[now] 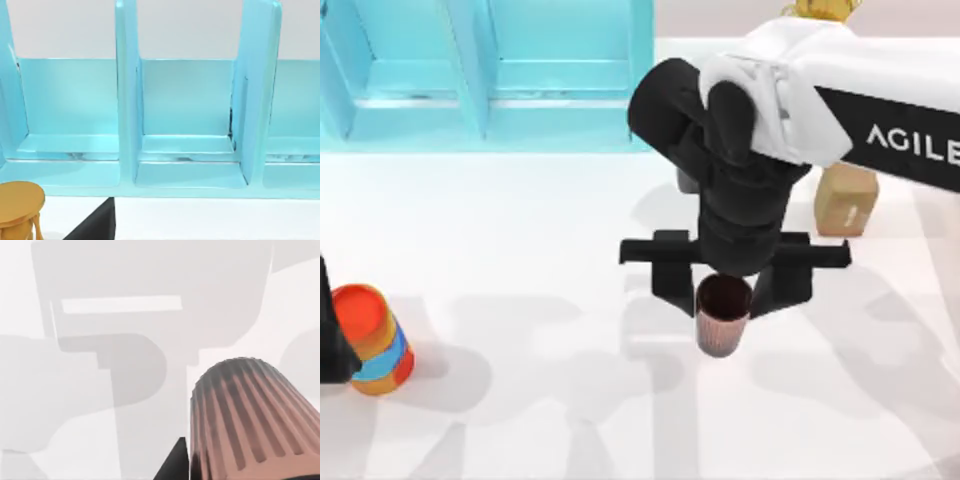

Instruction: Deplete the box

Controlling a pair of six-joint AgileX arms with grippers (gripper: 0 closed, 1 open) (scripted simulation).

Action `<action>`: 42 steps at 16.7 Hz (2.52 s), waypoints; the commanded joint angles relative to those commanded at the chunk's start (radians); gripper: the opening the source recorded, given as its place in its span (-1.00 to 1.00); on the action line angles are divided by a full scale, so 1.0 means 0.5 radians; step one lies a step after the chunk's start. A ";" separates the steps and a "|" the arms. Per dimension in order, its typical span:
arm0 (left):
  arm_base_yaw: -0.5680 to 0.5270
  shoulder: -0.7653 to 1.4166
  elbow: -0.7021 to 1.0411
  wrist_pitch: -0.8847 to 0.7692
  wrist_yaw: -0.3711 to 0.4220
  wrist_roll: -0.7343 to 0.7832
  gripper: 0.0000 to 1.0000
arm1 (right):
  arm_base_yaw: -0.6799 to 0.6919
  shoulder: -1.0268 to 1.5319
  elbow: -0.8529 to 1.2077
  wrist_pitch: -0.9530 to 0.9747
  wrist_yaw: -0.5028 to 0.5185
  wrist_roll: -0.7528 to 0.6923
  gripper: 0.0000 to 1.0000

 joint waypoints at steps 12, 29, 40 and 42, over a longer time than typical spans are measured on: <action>0.000 0.000 0.000 0.000 0.000 0.000 1.00 | 0.007 0.082 -0.245 0.327 0.001 0.008 -1.00; 0.000 0.000 0.000 0.000 0.000 0.000 1.00 | 0.007 0.082 -0.245 0.327 0.001 0.008 1.00; 0.000 0.000 0.000 0.000 0.000 0.000 1.00 | 0.005 0.058 -0.128 0.215 0.001 0.007 1.00; 0.000 0.000 0.000 0.000 0.000 0.000 1.00 | 0.008 0.035 -0.001 0.079 0.000 0.003 1.00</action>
